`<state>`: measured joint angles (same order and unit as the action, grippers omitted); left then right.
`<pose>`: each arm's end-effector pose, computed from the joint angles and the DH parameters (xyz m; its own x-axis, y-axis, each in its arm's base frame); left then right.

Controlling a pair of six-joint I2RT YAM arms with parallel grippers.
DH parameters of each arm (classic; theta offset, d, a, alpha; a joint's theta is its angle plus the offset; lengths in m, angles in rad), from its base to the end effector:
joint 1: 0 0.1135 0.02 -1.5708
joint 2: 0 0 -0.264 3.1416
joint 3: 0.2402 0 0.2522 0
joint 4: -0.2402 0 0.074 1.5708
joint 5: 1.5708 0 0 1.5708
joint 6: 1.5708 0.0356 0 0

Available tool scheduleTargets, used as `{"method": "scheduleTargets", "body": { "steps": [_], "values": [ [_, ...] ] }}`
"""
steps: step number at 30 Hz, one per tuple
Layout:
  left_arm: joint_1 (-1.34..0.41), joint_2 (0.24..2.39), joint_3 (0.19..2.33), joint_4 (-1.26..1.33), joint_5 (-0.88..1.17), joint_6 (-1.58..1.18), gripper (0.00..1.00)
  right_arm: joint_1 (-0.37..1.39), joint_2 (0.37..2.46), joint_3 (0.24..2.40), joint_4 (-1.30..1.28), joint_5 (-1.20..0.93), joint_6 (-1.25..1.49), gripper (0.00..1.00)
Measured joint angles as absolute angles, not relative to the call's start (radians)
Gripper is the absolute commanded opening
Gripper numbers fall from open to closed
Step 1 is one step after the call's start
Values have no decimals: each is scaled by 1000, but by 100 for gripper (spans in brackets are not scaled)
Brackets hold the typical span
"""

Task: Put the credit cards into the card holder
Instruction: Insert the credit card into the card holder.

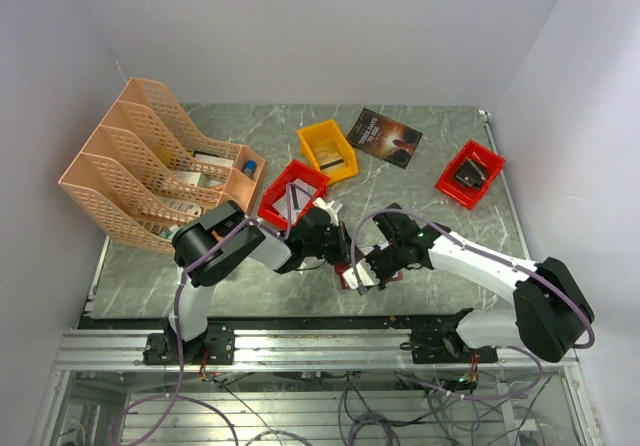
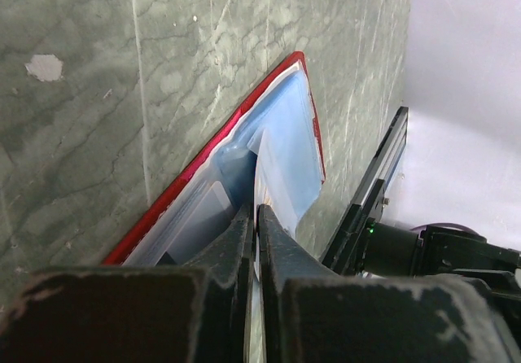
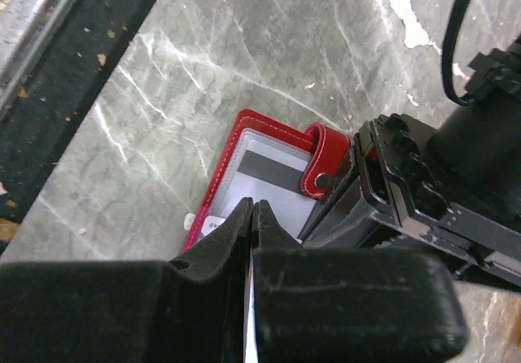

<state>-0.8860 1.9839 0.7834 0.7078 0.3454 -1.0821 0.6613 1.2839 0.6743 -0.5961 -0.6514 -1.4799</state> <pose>0.2217 -0.2905 0.0978 -0.9505 -0.1495 -0.2722 0.1666 0.4944 -0.8531 0.1580 0.1503 0.1801 0.5896 -0.5447 -0.5964 -0.7940 -0.5264 -0.3042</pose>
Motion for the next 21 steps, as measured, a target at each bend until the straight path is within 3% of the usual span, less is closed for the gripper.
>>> {"method": "scheduleTargets", "body": {
  "steps": [21],
  "values": [
    [-884,1996,798,698,363,-1079,18,740,1367,650,-418,-415,-1345,0]
  ]
}}
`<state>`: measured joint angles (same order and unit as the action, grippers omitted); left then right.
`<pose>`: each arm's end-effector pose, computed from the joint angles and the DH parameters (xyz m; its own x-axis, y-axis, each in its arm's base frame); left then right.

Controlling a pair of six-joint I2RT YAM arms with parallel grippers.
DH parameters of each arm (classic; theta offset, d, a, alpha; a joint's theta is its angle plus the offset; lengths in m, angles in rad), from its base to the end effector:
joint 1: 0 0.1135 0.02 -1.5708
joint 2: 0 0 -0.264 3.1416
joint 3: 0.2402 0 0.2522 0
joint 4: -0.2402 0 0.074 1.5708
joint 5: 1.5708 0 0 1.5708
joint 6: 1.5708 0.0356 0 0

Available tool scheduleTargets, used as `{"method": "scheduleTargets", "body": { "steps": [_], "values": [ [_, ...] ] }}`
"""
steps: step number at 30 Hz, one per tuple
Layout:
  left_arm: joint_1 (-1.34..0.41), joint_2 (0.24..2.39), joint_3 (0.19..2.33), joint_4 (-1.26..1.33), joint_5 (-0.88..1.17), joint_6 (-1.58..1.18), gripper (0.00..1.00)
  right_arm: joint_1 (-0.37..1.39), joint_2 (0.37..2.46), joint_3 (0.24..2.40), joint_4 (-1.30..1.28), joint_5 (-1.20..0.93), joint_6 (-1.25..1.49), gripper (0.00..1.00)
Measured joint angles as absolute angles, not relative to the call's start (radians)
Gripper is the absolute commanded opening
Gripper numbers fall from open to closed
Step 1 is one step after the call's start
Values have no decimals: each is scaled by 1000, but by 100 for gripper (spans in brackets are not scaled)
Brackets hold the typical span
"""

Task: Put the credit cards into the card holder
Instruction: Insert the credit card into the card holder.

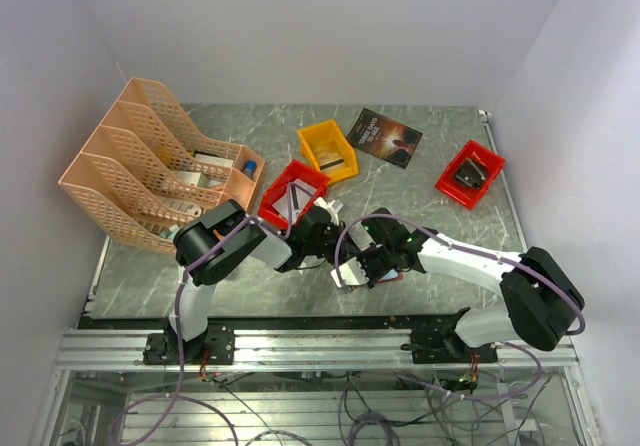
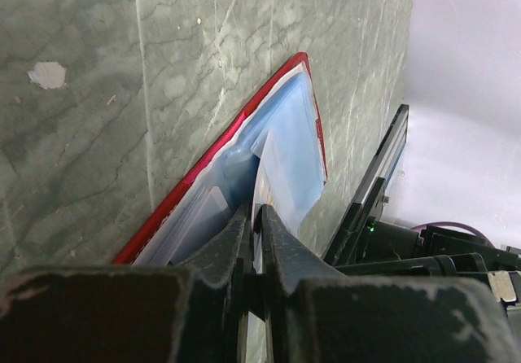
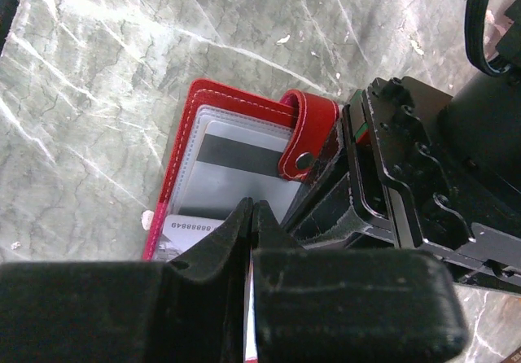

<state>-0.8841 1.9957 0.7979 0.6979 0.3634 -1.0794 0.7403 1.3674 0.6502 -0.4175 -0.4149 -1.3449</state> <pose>0.2236 -0.2927 0.0964 -0.9551 -0.1348 -0.2639 0.1665 0.4926 -0.8542 0.1644 0.1696 0.1597 0.5742 -0.6835 -0.4507 -0.8186 -0.4702 -0.3298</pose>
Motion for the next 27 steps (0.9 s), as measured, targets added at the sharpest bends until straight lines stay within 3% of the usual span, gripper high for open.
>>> {"method": "scheduleTargets", "body": {
  "steps": [6,27],
  "values": [
    [-884,1996,798,695,363,-1077,27,743,1370,651,-421,-402,-1346,0],
    [-884,1980,801,677,363,-1066,35,702,1365,651,-477,-374,-1351,0]
  ]
}}
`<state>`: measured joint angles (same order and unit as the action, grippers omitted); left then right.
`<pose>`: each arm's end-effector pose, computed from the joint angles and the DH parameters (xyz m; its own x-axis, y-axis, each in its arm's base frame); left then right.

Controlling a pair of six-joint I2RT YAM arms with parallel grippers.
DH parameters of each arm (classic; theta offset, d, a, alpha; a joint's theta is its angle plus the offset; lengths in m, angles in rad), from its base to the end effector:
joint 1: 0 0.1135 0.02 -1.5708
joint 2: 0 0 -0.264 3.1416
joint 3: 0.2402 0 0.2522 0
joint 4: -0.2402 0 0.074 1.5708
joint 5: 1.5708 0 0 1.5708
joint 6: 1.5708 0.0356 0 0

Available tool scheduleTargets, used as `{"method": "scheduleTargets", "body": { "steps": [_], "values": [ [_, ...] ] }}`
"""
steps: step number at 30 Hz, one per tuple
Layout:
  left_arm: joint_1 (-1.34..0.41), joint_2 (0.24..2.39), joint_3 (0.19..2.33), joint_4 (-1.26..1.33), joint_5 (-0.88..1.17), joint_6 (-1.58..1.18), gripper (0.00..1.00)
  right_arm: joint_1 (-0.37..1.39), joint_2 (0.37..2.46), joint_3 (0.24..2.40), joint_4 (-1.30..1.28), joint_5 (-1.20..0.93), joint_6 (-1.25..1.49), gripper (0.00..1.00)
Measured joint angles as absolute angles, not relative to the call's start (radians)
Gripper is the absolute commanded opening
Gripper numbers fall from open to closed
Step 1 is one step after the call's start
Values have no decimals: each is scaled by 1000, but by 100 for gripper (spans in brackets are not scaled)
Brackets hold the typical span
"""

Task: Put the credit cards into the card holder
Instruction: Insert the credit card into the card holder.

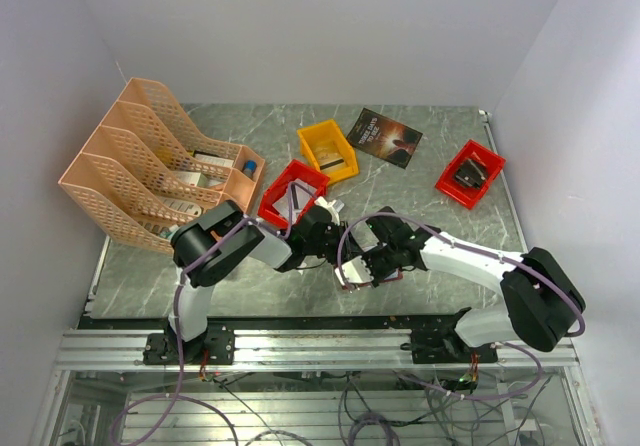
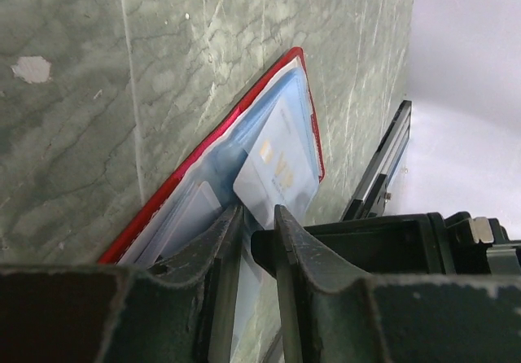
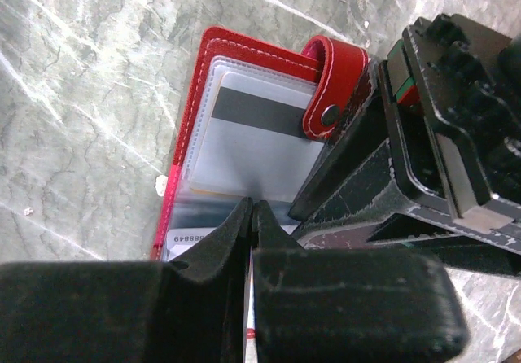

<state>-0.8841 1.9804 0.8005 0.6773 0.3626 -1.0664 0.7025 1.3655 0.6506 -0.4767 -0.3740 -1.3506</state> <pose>0.2235 -0.2926 0.1004 -0.9531 -0.1284 -0.2739 0.1773 0.4964 -0.8498 0.1673 0.1586 0.1572 0.5328 -0.7392 -0.4120 -0.8458 -0.4496 -0.2871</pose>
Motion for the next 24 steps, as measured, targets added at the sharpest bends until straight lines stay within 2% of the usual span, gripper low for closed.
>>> {"method": "scheduleTargets", "body": {
  "steps": [14,17,21,24],
  "values": [
    [-884,1892,767,588,318,-1028,37,625,1338,651,-503,-392,-1349,0],
    [-884,1864,745,586,304,-1024,36,597,1322,652,-519,-426,-1346,3],
    [-881,1817,700,595,286,-1023,32,530,1276,664,-556,-516,-1339,8],
    [-881,1785,677,607,271,-1021,26,471,1237,678,-574,-585,-1330,10]
  ]
}}
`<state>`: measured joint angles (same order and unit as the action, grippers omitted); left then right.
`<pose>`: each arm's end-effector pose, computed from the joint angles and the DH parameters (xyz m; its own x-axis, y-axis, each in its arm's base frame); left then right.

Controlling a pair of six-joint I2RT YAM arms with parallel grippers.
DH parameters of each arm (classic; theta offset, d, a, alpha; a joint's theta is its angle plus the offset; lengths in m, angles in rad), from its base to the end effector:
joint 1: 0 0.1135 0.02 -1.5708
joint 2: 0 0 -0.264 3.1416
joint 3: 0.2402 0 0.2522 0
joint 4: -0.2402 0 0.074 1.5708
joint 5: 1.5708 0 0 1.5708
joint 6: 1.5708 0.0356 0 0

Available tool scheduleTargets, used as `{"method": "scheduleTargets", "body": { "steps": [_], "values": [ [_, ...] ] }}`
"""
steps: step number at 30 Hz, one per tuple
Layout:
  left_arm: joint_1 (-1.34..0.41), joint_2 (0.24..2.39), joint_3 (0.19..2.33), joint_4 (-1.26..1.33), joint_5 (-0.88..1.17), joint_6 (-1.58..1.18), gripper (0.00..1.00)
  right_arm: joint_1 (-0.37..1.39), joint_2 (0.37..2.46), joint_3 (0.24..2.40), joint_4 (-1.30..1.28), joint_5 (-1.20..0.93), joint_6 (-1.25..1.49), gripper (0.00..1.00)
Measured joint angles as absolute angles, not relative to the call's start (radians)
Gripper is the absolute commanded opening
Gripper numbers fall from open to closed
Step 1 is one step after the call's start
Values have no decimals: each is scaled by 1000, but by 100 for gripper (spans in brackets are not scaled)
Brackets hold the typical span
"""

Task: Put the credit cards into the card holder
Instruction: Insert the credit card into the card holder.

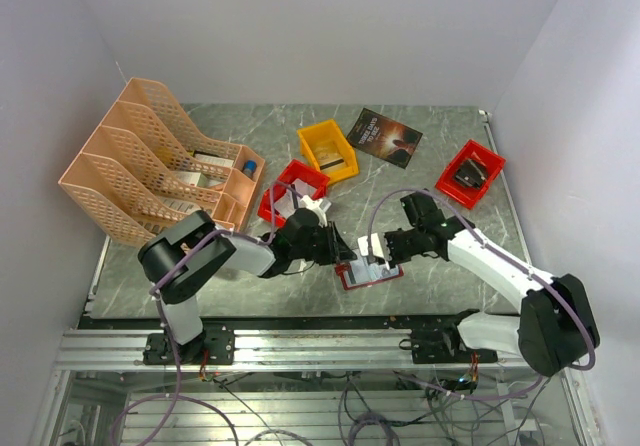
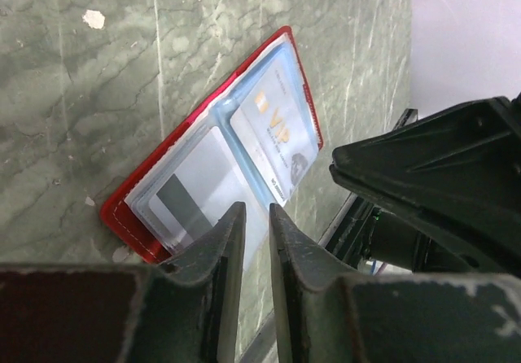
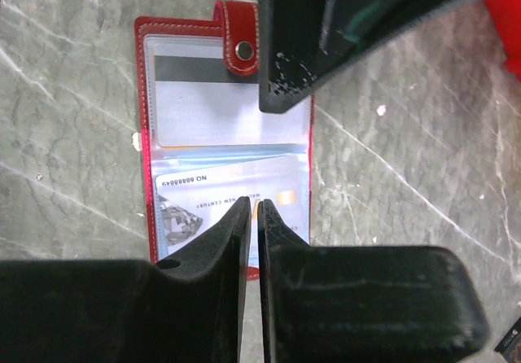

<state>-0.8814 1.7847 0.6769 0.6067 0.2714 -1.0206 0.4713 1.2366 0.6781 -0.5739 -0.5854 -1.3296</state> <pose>0.2052 -0.2639 0.1271 -0.9209 -0.1739 -0.3488 0.2064 0.5415 -0.8150 0.1844 0.1160 0.1901 0.3777 -0.7159 -0.5872 -0.9237 -0.2472 -0.2927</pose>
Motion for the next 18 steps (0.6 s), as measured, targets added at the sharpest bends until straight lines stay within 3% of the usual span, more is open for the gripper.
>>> {"method": "scheduleTargets", "body": {
  "steps": [10,18],
  "values": [
    [-928,1708,640,636,183,-1008,7,376,1226,730,-624,-684,-1260,12],
    [-1005,1687,662,588,85,-995,7,290,1300,793,-668,-693,-1176,4]
  ]
}}
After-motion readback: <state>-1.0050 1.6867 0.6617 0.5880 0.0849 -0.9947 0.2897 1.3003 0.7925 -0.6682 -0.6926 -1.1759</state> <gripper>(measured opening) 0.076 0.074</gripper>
